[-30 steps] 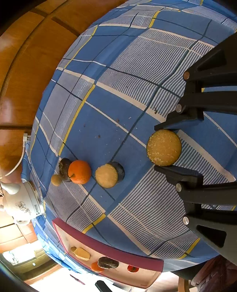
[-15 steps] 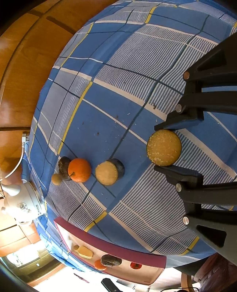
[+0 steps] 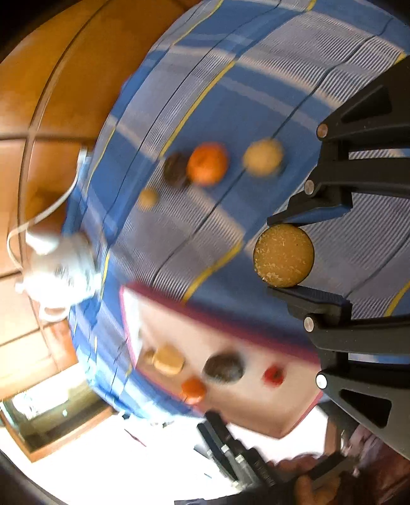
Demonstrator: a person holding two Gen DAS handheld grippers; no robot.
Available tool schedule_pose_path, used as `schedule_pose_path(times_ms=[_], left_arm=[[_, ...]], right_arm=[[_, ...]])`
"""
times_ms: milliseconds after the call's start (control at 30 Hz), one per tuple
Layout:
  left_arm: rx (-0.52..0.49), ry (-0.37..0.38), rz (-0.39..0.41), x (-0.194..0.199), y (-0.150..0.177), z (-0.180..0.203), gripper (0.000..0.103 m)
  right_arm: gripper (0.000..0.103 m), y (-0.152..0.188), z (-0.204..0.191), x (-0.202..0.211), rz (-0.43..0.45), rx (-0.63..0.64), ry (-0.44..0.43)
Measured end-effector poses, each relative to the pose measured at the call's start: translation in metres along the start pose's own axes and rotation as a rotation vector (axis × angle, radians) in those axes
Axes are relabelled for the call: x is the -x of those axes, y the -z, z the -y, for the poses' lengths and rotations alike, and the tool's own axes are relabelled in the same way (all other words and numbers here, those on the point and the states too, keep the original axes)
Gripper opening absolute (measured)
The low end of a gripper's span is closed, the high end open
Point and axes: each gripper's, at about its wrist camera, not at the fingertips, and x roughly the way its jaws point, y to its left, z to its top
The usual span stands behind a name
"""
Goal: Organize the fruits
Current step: 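Carry the yellow-topped chunk into the tray and open the right tool, then move both tools back over the remaining fruits on the bedspread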
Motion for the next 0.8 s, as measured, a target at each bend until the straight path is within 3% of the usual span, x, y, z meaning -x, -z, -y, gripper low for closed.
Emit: schedule_pose_path(times_ms=[200,400,600,800], left_arm=[[0.026,-0.014,-0.004,0.000,0.003,-0.013,0.062],[0.035,-0.018,-0.003,0.000,0.006,-0.019,0.062],[0.034,-0.010,-0.011,-0.003,0.008,-0.019,0.062],[0.029,-0.002,-0.010,-0.003,0.009,-0.017,0.062]], right_arm=[[0.036,-0.044,-0.043,-0.028,0.026,0.004,-0.083],[0.036,-0.074,-0.070,-0.060,0.012,-0.005,-0.076],[0.036,-0.086,-0.075,-0.085,-0.011,-0.021,-0.042],[0.036,-0.081,-0.072,-0.073,0.025,-0.029,-0.039]])
